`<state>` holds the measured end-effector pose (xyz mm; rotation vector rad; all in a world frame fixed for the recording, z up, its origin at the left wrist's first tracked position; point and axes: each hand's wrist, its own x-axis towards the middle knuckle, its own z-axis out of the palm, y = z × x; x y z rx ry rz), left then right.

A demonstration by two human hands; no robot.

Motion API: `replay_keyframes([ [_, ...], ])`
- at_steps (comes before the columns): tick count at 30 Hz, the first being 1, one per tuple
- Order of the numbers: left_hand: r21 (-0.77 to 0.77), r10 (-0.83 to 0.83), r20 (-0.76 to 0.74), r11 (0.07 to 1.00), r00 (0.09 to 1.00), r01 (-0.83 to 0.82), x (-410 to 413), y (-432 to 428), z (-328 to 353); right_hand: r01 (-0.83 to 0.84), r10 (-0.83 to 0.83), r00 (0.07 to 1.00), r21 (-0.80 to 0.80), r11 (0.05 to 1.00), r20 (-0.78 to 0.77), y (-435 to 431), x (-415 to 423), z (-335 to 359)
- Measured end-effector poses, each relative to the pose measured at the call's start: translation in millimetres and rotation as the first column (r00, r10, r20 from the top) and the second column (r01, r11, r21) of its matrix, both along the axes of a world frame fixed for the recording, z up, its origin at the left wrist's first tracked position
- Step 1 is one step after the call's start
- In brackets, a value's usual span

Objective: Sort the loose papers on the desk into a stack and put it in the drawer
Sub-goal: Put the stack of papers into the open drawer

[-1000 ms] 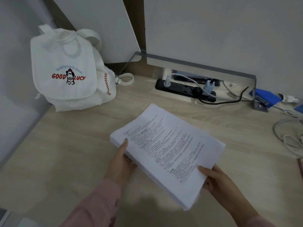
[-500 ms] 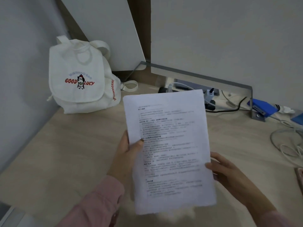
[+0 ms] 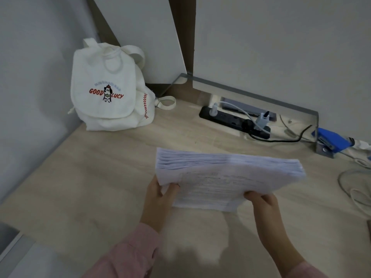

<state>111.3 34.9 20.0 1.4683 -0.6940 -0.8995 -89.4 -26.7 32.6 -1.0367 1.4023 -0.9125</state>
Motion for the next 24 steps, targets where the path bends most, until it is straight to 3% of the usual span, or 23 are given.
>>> replay_keyframes([
  [13,0.105,0.091,0.048,0.99,0.995,-0.096,-24,20,5,-0.301,0.295,0.953,0.12,0.946,0.063,-14,-18,12],
  [19,0.201,0.255,0.024,0.946,0.967,-0.255,-8,74,-4,-0.586,0.599,0.8,0.259,0.768,0.036,-4,8,1],
  [24,0.292,0.4,0.071,0.868,0.914,-0.402,26,144,-14,-0.718,0.758,0.65,0.368,0.591,0.05,28,61,-18],
])
